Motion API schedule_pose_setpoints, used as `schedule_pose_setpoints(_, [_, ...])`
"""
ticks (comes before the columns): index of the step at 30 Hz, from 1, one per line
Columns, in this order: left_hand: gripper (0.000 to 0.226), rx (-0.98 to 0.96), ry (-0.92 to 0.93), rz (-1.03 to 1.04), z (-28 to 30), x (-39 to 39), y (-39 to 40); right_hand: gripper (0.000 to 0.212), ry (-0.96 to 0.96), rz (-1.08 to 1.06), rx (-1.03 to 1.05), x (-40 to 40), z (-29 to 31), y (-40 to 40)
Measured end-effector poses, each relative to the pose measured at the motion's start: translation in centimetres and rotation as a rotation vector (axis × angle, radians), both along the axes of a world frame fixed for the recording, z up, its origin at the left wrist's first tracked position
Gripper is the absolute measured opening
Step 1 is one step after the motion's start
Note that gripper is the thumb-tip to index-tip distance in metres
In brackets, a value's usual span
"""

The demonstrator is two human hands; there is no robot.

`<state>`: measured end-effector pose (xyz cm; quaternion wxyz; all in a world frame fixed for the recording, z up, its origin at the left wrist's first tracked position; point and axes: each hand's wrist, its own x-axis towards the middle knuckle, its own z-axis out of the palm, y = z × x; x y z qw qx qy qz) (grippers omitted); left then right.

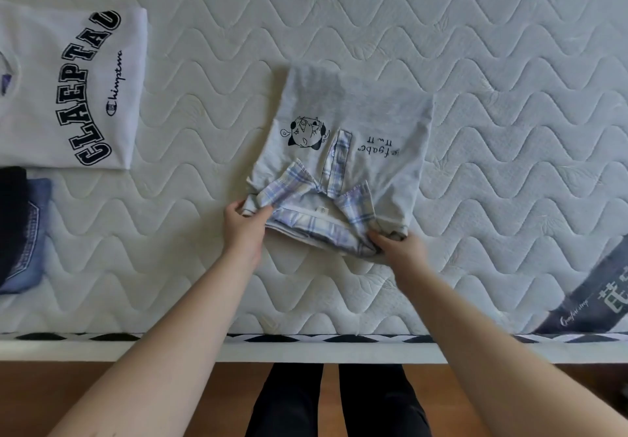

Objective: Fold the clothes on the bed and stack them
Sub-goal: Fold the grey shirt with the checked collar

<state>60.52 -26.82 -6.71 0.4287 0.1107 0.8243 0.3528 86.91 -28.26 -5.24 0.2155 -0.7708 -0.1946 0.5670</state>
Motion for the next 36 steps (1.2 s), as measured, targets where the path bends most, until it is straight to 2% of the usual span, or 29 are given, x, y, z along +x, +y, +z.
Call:
schedule_pose_setpoints(3, [0.038,0.068,-0.026,0.083,0.2,-2.3,0.0,0.019,0.104,-0.078,-0.131,-3.9,0.0,-3.6])
schedule_pose_setpoints(6, [0.031,0.055,-0.323,0.183,-0.1,-3.3,-0.7,0.023,0.110,-0.096,-0.187,-6.7,-0.1,-5.4])
schedule_pose_setpoints(7, [0.027,0.018,-0.386,0.146,-0.2,-3.2,-1.0,0.033,0.084,-0.149,-0.151,-7.0,0.0,-5.4])
schedule_pose_setpoints(10, [0.024,-0.009,-0.418,0.047,-0.4,-2.5,-2.0,0.073,-0.043,-0.288,-0.027,-5.8,0.6,-3.9])
schedule_pose_setpoints(11, [0.027,-0.001,-0.437,0.039,-0.3,-2.2,-2.2,0.082,-0.141,-0.258,-0.008,-4.9,0.8,-2.9])
schedule_pose_setpoints(13, [0.030,-0.006,-0.492,-0.013,-0.2,-1.3,-2.5,0.085,-0.329,-0.142,0.073,-2.7,1.4,-0.4])
schedule_pose_setpoints(19, [0.044,-0.096,-0.561,-0.141,-0.3,2.2,-3.3,0.068,-0.628,0.455,0.337,0.9,1.6,11.4])
schedule_pose_setpoints(22, [0.030,-0.078,-0.495,-0.143,-0.9,3.2,-3.6,0.064,-0.618,0.733,0.320,0.1,0.9,16.3])
schedule_pose_setpoints(26, [0.007,-0.074,-0.448,-0.122,-1.2,3.4,-4.0,0.063,-0.606,0.956,0.283,-1.6,-0.3,20.8])
schedule_pose_setpoints(29, [0.010,-0.052,-0.507,-0.030,-1.3,3.5,-3.9,0.068,-0.599,0.988,0.231,-2.1,-1.0,23.6])
schedule_pose_setpoints(32, [0.013,-0.004,-0.535,0.068,-1.1,3.4,-4.0,0.071,-0.502,0.990,0.120,-1.5,-0.9,25.8])
schedule_pose_setpoints(36, [0.025,0.063,-0.561,0.128,-0.7,2.7,-4.0,0.048,-0.266,1.011,0.056,-0.4,-0.3,26.9])
